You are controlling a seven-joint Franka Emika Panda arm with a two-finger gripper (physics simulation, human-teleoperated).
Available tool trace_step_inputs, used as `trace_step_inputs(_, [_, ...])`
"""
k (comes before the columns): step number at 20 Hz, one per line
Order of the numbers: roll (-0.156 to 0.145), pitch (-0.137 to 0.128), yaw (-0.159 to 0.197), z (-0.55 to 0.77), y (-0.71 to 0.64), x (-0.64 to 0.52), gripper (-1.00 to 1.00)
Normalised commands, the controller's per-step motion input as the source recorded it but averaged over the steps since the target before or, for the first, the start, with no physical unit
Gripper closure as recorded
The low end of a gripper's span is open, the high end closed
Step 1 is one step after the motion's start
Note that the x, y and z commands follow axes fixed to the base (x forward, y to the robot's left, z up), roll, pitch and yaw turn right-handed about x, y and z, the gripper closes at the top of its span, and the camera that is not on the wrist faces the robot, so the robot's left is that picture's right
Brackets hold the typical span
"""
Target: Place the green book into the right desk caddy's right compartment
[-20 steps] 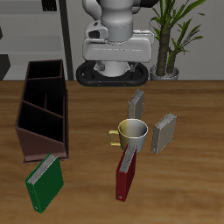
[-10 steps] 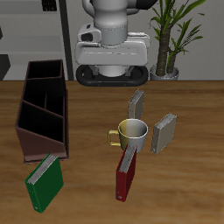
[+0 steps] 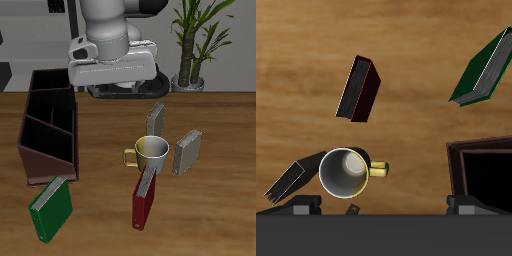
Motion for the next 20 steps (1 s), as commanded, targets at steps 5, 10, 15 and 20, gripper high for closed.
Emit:
trace_step_inputs(5, [0.012, -0.004, 0.007, 0.09, -0.37, 0.37, -1.00])
trace_step_inputs(10, [-0.025, 0.011, -0.028, 0.04, -0.36, 0.27, -1.00])
trace_step_inputs(15, [-0.027, -0.032, 0.021, 0.05, -0.37, 0.24, -1.00])
trace_step_inputs(20, [-0.103, -0.008, -0.033, -0.02, -0.50, 0.28, -1.00])
